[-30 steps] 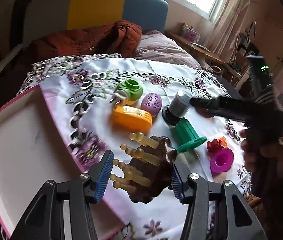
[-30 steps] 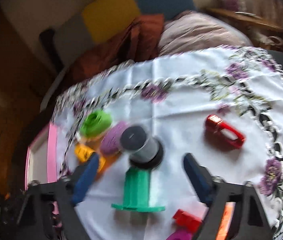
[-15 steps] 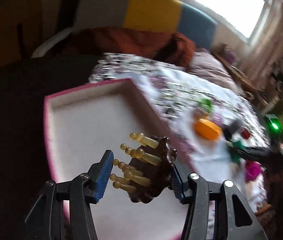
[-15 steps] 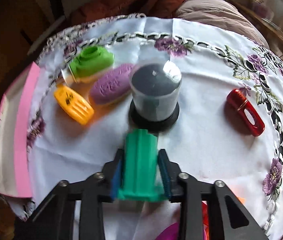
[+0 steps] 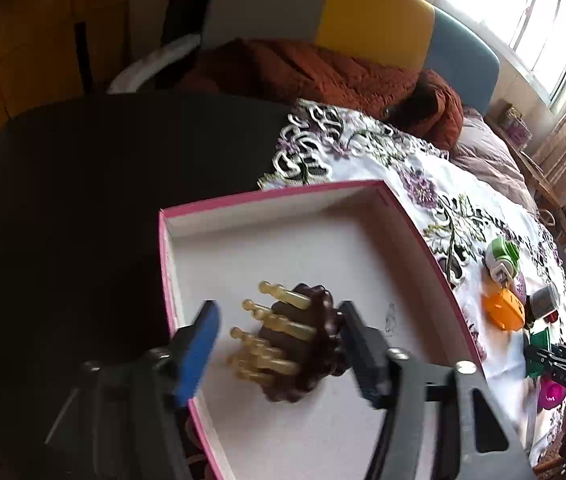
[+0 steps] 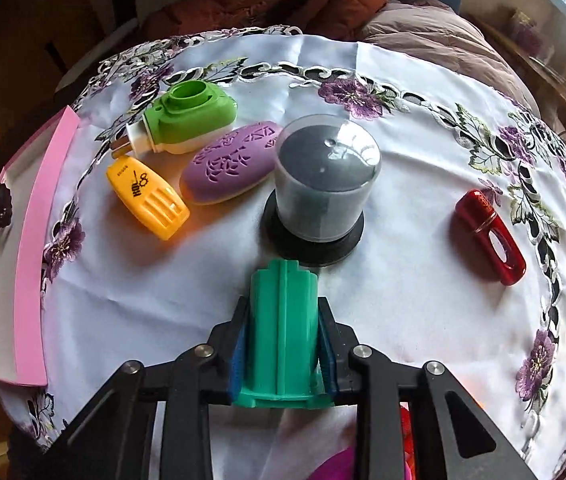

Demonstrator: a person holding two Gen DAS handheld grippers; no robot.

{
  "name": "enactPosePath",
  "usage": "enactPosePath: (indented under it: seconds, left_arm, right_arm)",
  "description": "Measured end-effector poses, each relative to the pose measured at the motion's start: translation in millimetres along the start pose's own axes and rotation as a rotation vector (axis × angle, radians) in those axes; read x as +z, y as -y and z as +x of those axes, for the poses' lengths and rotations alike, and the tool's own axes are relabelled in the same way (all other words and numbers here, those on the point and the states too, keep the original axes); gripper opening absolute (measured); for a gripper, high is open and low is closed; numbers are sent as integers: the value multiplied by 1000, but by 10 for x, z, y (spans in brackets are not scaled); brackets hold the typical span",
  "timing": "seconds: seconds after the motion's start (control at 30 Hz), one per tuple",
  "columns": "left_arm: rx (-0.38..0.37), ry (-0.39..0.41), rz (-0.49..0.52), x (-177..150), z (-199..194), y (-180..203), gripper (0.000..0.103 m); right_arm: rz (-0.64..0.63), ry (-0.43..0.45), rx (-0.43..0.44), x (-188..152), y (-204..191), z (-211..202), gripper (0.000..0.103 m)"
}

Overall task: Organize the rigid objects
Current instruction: 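Carry the comb into the tray and open the left gripper while the right gripper grasps the green stand, then lift the green stand with the right gripper and swing toward the tray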

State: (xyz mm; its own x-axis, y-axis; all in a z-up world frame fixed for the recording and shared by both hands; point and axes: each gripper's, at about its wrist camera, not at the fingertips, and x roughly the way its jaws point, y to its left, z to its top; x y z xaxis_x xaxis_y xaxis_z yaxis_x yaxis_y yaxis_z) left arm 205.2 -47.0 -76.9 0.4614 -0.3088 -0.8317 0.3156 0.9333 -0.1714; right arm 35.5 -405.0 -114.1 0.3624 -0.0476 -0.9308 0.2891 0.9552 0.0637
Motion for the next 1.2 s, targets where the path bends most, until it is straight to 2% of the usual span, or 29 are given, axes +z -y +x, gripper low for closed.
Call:
enactPosePath:
  seconds: [0.23, 0.5, 0.67, 0.87, 1.2]
  left_arm:
    - [50, 110, 5, -138, -472, 9, 72]
    - [102, 163, 43, -752, -946, 228, 72]
    - [106, 181, 54, -993, -1103, 408, 72]
    - [117, 187, 65, -1123, -1203, 551, 72]
    - [120, 174, 40, -1207, -1207, 516, 72]
  right_arm:
    - [-16, 3, -9, 0, -12, 4, 31]
    - [-45, 10, -34, -7, -57, 4, 31]
    - [-23, 4, -12, -3, -13, 14, 32]
    - [-22, 5, -11, -35, -13, 9, 32]
    - [-84, 28, -62, -60, -113, -6, 30]
